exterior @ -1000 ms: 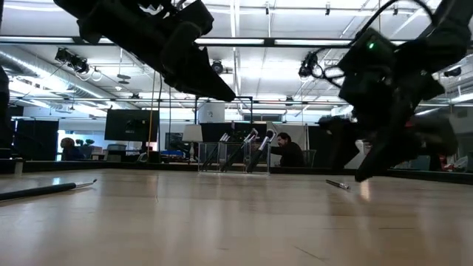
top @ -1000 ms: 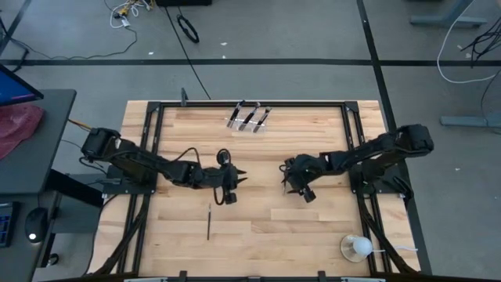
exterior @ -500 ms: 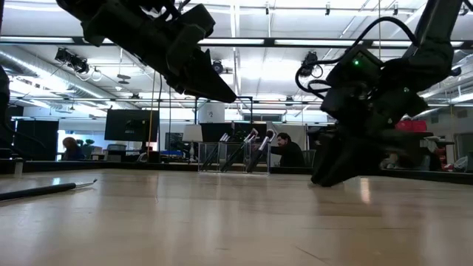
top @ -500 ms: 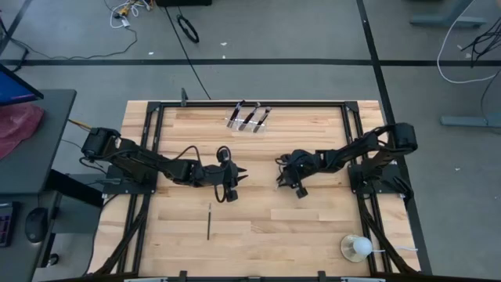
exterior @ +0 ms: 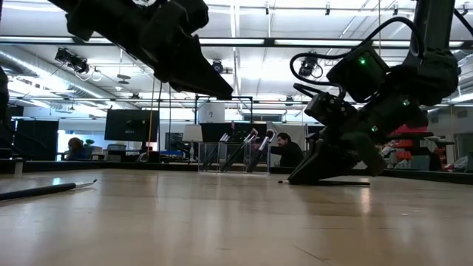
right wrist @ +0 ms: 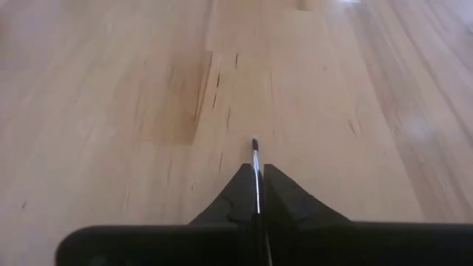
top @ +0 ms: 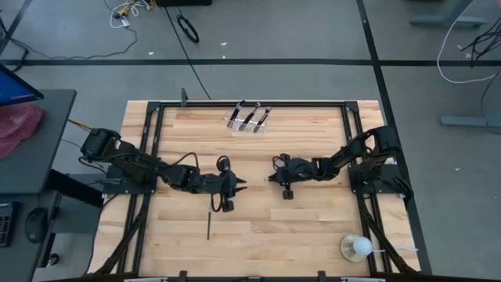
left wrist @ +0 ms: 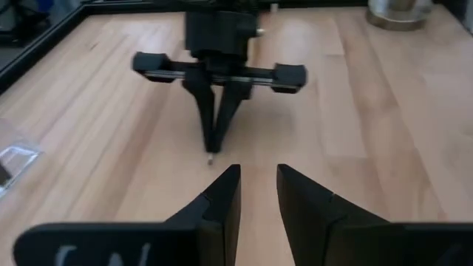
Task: Put items in baskets/containers
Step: Put the black eyeshadow brush into the transparent organizer
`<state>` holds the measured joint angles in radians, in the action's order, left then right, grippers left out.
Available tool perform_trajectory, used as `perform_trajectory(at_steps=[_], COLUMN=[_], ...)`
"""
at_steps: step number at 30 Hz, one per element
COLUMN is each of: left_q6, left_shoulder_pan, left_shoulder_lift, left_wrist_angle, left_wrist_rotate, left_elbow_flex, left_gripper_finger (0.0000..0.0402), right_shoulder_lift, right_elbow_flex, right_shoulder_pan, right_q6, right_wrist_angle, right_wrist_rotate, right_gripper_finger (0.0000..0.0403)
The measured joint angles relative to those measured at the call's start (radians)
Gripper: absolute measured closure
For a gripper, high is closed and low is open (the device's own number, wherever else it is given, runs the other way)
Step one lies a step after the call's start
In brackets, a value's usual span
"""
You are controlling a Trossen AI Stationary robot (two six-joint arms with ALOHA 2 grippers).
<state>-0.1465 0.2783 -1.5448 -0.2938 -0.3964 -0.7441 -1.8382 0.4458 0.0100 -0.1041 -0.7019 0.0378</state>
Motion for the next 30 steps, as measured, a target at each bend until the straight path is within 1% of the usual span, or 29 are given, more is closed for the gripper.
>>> perform_trajectory(at_steps=[3,7,10,19,21,25,28,30], left_q6=[0.001,0.001,0.003,0.023,0.027,0.026,0.037,0.066], left_shoulder_pan=[0.021,0.032,0.034,0.035,0.035,0.035,0.035,0.031], left_shoulder_lift=[0.0,0.0,0.0,0.0,0.0,-0.003,-0.037,-0.09], left_wrist_angle=[0.0,0.0,0.005,0.038,0.037,0.024,-0.039,-0.191], left_wrist_rotate=[-0.001,-0.01,-0.01,-0.01,-0.011,-0.034,-0.055,-0.052], left_elbow_flex=[0.0,0.0,0.0,0.0,0.0,0.0,0.001,-0.001], left_gripper_finger=[0.0307,0.0307,0.0307,0.0307,0.0307,0.0307,0.0307,0.0307], right_shoulder_lift=[-0.011,-0.015,-0.022,-0.026,-0.027,-0.026,-0.026,-0.021], right_elbow_flex=[0.0,0.001,-0.004,-0.006,-0.006,-0.006,-0.006,-0.004], right_shoulder_pan=[0.015,0.02,0.019,0.023,0.033,0.069,0.099,0.123], right_q6=[-0.001,0.0,0.037,0.16,0.185,0.218,0.228,0.228], right_wrist_angle=[-0.003,-0.01,-0.057,-0.366,-0.414,-0.579,-0.74,-0.803], right_wrist_rotate=[0.015,0.029,0.021,0.003,0.002,-0.005,-0.004,-0.004], right_gripper_finger=[0.0395,0.0394,0.0394,0.0396,0.0396,0.0396,0.0396,0.0396])
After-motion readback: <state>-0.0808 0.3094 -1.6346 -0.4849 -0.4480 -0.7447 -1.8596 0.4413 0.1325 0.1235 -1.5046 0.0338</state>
